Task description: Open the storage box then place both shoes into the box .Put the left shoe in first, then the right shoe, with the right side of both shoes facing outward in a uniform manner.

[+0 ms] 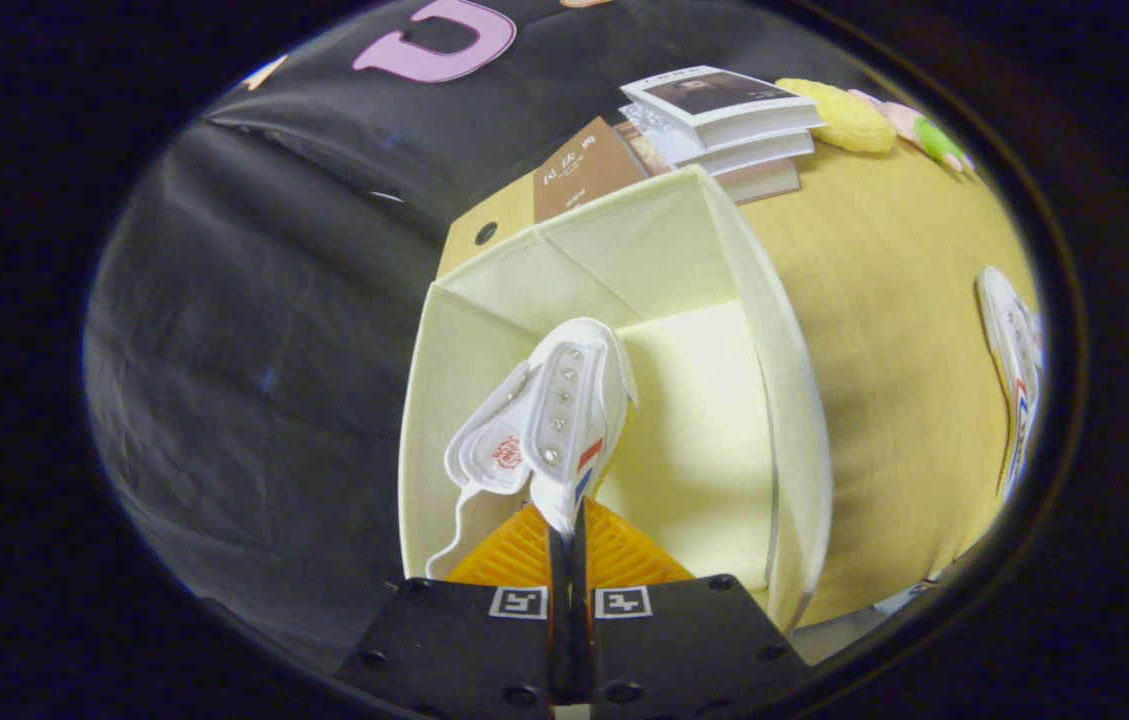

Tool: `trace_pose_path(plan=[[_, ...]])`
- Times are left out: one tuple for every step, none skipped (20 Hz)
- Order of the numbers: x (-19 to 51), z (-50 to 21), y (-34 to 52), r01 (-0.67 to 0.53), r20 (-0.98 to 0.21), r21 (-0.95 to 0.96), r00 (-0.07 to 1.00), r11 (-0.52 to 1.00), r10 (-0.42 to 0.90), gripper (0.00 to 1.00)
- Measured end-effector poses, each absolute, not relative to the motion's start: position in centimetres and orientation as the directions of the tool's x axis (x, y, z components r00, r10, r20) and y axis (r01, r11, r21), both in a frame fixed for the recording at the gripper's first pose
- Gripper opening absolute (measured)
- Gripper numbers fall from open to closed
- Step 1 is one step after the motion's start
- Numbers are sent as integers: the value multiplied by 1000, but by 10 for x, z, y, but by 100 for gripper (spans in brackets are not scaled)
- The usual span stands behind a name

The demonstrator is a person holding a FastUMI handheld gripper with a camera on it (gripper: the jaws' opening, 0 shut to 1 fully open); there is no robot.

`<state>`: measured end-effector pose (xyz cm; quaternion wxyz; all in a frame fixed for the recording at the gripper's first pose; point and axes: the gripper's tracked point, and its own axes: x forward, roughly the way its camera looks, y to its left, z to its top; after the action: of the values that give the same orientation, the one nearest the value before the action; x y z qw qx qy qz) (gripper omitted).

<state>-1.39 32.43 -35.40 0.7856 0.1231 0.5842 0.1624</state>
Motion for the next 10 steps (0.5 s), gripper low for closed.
trace_pose_path(plan=[[-15, -356, 326, -128, -879, 379, 260, 917, 400, 4], [-20, -355, 329, -143, -876, 389, 248, 910, 414, 5], [-22, -352, 338, -154, -859, 422, 247, 893, 449, 18], [-22, -343, 342, -158, -841, 456, 247, 876, 482, 30], [-21, -338, 345, -164, -828, 476, 249, 864, 503, 42], [-19, -332, 347, -170, -811, 502, 249, 848, 530, 55], [-21, -327, 351, -172, -794, 530, 242, 830, 557, 67], [-23, -317, 352, -180, -776, 556, 237, 812, 584, 80], [-22, -312, 352, -185, -765, 571, 235, 800, 600, 92], [-23, -307, 351, -189, -754, 585, 232, 789, 615, 97]])
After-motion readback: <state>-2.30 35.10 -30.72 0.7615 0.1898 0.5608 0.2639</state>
